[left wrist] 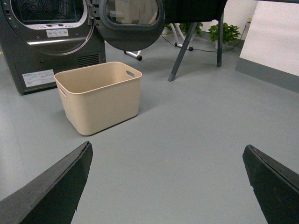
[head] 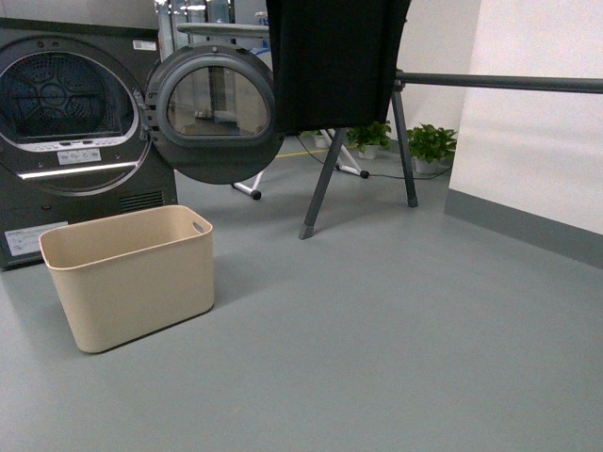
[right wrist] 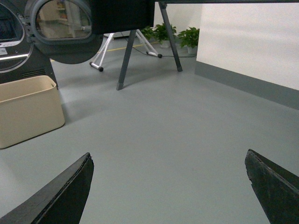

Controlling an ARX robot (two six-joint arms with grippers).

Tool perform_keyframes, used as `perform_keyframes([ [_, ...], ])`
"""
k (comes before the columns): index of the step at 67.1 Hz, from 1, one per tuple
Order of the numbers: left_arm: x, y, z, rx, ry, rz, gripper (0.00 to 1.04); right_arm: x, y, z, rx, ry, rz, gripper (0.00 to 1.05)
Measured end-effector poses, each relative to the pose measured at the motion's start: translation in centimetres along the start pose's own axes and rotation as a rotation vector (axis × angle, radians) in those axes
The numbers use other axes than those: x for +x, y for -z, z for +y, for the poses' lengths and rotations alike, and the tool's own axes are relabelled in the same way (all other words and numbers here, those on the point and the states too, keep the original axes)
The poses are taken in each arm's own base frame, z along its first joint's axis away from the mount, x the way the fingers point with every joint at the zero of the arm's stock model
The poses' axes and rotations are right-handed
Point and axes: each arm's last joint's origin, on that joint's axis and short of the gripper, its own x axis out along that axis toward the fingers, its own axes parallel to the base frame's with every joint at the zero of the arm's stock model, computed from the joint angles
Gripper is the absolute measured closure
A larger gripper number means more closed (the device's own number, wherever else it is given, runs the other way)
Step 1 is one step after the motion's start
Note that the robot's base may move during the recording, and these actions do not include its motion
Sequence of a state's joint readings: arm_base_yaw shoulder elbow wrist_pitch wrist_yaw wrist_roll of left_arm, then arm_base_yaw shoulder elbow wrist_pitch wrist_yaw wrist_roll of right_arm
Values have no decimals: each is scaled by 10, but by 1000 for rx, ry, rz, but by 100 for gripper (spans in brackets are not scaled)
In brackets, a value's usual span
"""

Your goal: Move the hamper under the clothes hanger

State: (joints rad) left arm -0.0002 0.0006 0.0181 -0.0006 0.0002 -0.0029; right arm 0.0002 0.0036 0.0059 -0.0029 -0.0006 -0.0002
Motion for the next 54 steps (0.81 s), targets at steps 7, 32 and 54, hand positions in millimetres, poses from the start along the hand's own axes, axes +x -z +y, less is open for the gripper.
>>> perform_keyframes([
  [7, 0, 0, 0, 0, 0, -2, 7, 0, 0, 0, 0, -1, 0, 8],
  [32, 0, 0, 0, 0, 0, 1, 7, 0, 0, 0, 0, -1, 0, 8],
  [54, 0, 0, 0, 0, 0, 0, 7, 0, 0, 0, 0, 0, 2, 8],
])
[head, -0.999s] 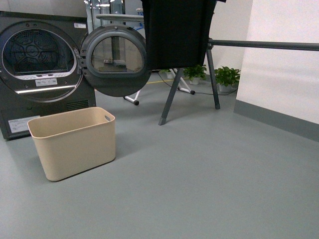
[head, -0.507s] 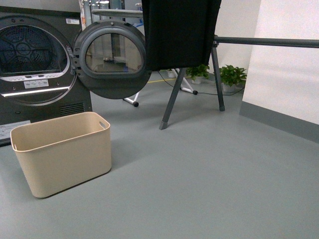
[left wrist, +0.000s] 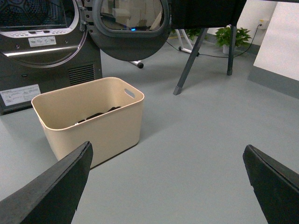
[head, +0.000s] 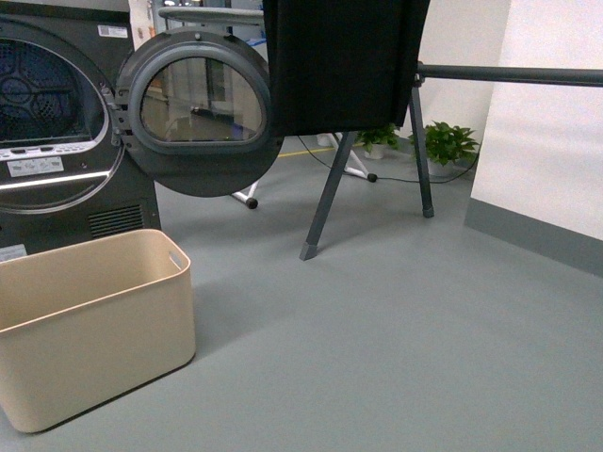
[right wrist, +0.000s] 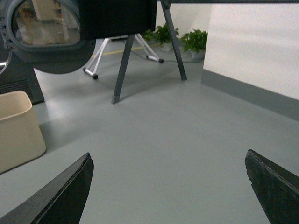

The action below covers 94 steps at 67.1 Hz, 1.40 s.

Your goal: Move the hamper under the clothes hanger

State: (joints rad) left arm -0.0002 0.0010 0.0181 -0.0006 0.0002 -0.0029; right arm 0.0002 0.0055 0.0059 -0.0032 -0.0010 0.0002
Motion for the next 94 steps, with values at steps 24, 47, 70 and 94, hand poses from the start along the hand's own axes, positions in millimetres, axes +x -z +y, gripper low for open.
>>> perform_keyframes([
  [24, 0, 0, 0, 0, -2, 2, 7, 0, 0, 0, 0, 0, -2, 8],
  [47, 0, 0, 0, 0, 0, 1, 7, 0, 0, 0, -1, -2, -2, 8],
  [70, 0, 0, 0, 0, 0, 0, 7, 0, 0, 0, 0, 1, -2, 8],
  [94, 0, 0, 0, 0, 0, 3, 7, 0, 0, 0, 0, 0, -1, 8],
])
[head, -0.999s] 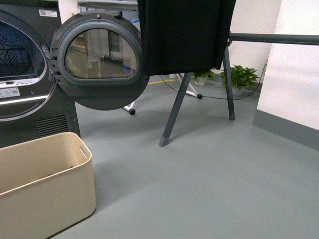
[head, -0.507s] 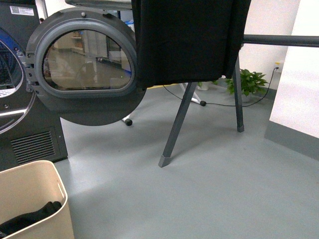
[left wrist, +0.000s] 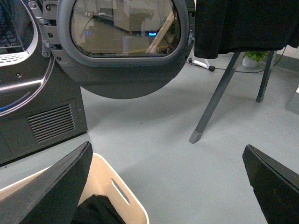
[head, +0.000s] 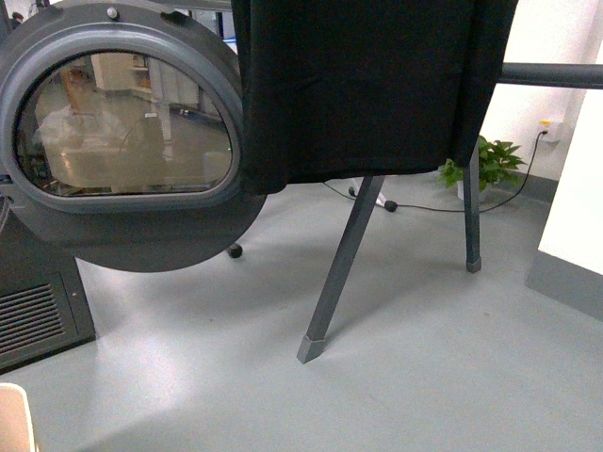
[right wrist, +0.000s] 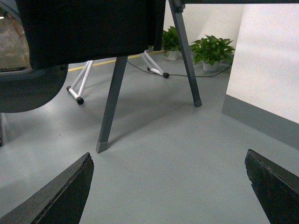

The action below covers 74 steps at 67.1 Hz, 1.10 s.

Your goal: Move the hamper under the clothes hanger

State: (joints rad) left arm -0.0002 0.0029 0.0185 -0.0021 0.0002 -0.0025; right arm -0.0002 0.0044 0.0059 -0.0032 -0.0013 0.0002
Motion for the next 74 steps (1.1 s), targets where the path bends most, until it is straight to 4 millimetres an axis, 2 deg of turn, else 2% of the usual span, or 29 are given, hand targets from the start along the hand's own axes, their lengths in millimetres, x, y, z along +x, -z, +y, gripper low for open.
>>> perform_keyframes([
  [74, 0, 0, 0, 0, 0, -3, 7, 0, 0, 0, 0, 0, -1, 8],
])
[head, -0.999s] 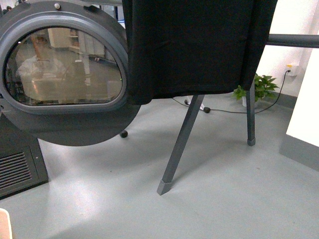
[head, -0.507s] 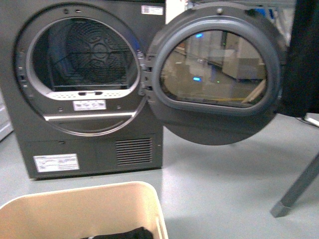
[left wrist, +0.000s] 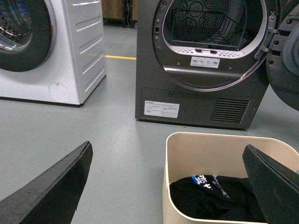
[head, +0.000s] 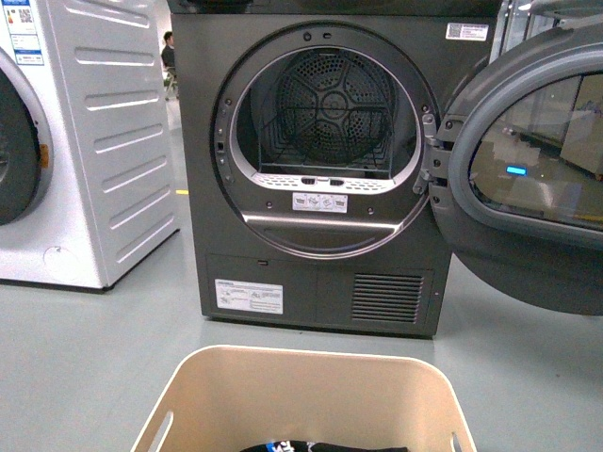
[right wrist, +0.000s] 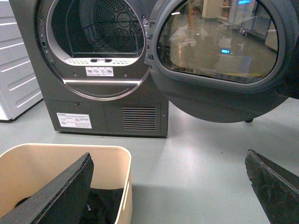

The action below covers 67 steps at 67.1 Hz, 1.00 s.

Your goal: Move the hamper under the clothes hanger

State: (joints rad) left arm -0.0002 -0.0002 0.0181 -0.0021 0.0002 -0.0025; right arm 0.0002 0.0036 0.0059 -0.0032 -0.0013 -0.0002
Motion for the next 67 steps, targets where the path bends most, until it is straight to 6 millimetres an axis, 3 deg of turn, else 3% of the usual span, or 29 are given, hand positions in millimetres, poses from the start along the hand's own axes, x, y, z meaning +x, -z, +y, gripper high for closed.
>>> perform_keyframes([
  [15, 0, 0, 0, 0, -1, 0, 7, 0, 0, 0, 0, 0, 0, 8],
  [20, 5, 1, 4, -52, -157, 137, 7, 4, -2, -1, 81, -80, 143, 8],
  [24, 20, -7, 12, -81, -208, 218, 7, 19, -16, -4, 108, -57, 184, 8],
  [30, 54, -36, 27, -102, -230, 265, 7, 50, -42, -4, 117, -45, 184, 8],
  [35, 95, -55, 41, -107, -222, 332, 7, 83, -56, -2, 114, -39, 219, 8],
  [42, 142, -54, 53, -101, -187, 451, 7, 121, -51, 4, 104, -62, 346, 8],
  [48, 179, -50, 59, -86, -184, 520, 7, 150, -35, 13, 78, -93, 482, 8],
  [55, 230, -28, 54, -52, -134, 630, 7, 189, -5, 22, 22, -89, 660, 8],
  [67, 274, 34, 28, -12, -52, 769, 7, 233, 27, 28, -38, -58, 761, 8],
])
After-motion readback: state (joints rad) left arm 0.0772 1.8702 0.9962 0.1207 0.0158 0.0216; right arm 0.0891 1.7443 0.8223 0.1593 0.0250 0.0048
